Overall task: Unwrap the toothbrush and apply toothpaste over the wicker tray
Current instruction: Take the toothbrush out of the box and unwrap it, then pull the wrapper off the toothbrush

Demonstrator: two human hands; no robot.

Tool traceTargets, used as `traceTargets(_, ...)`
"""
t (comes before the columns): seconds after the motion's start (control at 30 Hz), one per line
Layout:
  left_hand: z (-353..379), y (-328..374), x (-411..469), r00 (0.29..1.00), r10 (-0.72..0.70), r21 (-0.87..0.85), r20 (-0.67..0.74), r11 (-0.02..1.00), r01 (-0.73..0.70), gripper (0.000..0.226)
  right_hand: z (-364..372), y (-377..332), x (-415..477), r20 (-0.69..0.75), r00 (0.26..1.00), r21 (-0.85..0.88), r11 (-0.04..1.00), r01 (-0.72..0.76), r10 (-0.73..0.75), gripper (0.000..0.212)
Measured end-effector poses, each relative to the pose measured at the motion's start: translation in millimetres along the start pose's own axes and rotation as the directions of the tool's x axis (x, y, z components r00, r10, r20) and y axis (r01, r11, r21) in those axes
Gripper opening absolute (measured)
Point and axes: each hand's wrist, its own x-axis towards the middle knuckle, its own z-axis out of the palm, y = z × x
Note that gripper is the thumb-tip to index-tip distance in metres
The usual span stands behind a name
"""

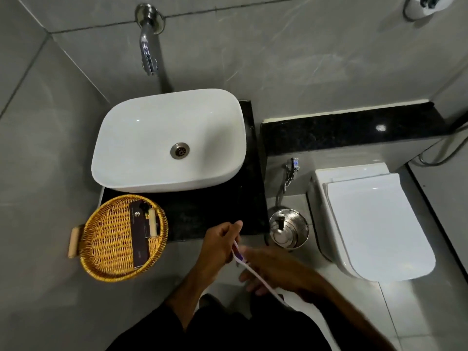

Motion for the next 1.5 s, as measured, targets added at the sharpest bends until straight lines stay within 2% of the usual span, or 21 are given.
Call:
traceTargets(0.07, -1.8, 2.6, -0.7, 0.996, 0.059, 0.072, -0.068, 0.996, -0.055, 0.042, 19.5, -10.7, 2.9, 0.049, 0.998, -0.103, 0.994, -0.035, 0.04, 0.022)
traceTargets(0.13, -8.3, 7.6, -4.1, 0.992, 0.059, 0.061, -0.108, 0.997, -0.052, 0.037, 34.5, -20.8, 8.8, 0.04, 0.998, -0.189, 0.981, -0.042, 0.05, 0.02)
traceTargets(0.2, -21.7, 14.8, -8.2, 0.995, -0.013, -0.064, -0.095, 0.998, 0.007, 0.028, 45.4, -28.2, 15.1, -0.005, 1.0, -0.313, 0.95, 0.004, -0.006, 0.027)
traceTargets(0.3, -54.3, 20.8, -13.8, 0.996, -0.089, -0.299, -0.001, 0.95, 0.085, 0.023, 59.2, -36.8, 22.2, -0.031, 0.992, -0.408, 0.908, 0.099, -0.122, 0.033)
traceTargets(0.4, -93.9, 17.2, -18.7, 0.992, -0.091, -0.445, 0.083, 0.888, 0.118, 0.026, 76.6, -50.2, 30.6, -0.008, 0.986, -0.469, 0.872, 0.141, -0.164, 0.034)
traceTargets(0.5, -132.5, 9.3, -22.3, 0.998, -0.056, -0.576, 0.036, 0.815, 0.067, 0.027, 101.7, -56.6, 45.2, -0.016, 0.961, -0.608, 0.766, 0.21, -0.275, 0.034)
traceTargets(0.57, -158.7, 3.0, -22.8, 0.998, -0.041, -0.661, -0.043, 0.751, 0.003, 0.028, 118.1, -56.1, 55.2, -0.058, 0.951, -0.614, 0.761, 0.207, -0.305, 0.034)
traceTargets(0.7, -218.9, -21.7, -18.1, 0.979, -0.108, -0.805, -0.176, 0.588, -0.08, 0.025, 151.2, -55.7, 80.8, -0.094, 0.966, -0.456, 0.873, 0.175, -0.242, 0.034)
traceTargets(0.73, -229.8, -28.2, -15.5, 0.968, -0.132, -0.814, -0.211, 0.573, -0.1, 0.021, 156.7, -56.0, 85.8, -0.098, 0.967, -0.437, 0.883, 0.17, -0.234, 0.034)
traceTargets(0.77, -240.1, -34.2, -12.0, 0.96, -0.143, -0.809, -0.242, 0.575, -0.119, 0.017, 163.8, -58.4, 92.2, -0.112, 0.966, -0.437, 0.885, 0.163, -0.234, 0.034)
traceTargets(0.83, -259.1, -43.1, -3.7, 0.941, -0.151, -0.748, -0.303, 0.65, -0.137, 0.015, 179.0, -65.9, 109.2, -0.131, 0.962, -0.397, 0.902, 0.171, -0.241, 0.035)
traceTargets(0.93, -280.6, -54.2, 13.1, 0.899, -0.156, -0.47, -0.408, 0.88, -0.061, 0.025, 201.4, -80.3, 140.7, -0.101, 0.973, -0.279, 0.944, 0.174, -0.209, 0.033)
traceTargets(1.03, -296.7, -59.0, 27.1, 0.898, -0.09, -0.195, -0.43, 0.981, 0.005, 0.032, 225.8, -92.5, 174.9, -0.188, 0.966, -0.16, 0.976, 0.148, -0.177, 0.022)
traceTargets(1.1, -303.3, -61.7, 33.0, 0.894, -0.072, -0.11, -0.442, 0.994, 0.025, 0.029, 236.8, -95.9, 198.3, -0.3, 0.929, -0.26, 0.956, 0.139, -0.217, 0.011)
traceTargets(1.27, -304.4, -77.2, 38.1, 0.845, 0.051, 0.074, -0.533, 0.997, -0.013, 0.018, 261.6, -108.3, 244.7, -0.417, 0.873, -0.387, 0.919, 0.082, -0.254, 0.008)
traceTargets(1.33, -300.9, -78.4, 39.6, 0.821, 0.032, 0.065, -0.57, 0.998, 0.006, 0.018, 266.2, -109.0, 259.5, -0.437, 0.863, -0.466, 0.884, 0.024, -0.254, 0.005)
traceTargets(1.43, -296.2, -77.4, 40.6, 0.786, -0.011, 0.03, -0.619, 0.999, 0.037, 0.018, 269.1, -104.9, 273.7, -0.443, 0.854, -0.671, 0.733, -0.112, -0.275, 0.019)
traceTargets(1.5, -293.1, -78.0, 40.4, 0.764, -0.031, 0.011, -0.644, 0.999, 0.05, 0.019, 272.4, -102.8, 277.7, -0.463, 0.852, -0.665, 0.731, -0.152, -0.243, 0.021)
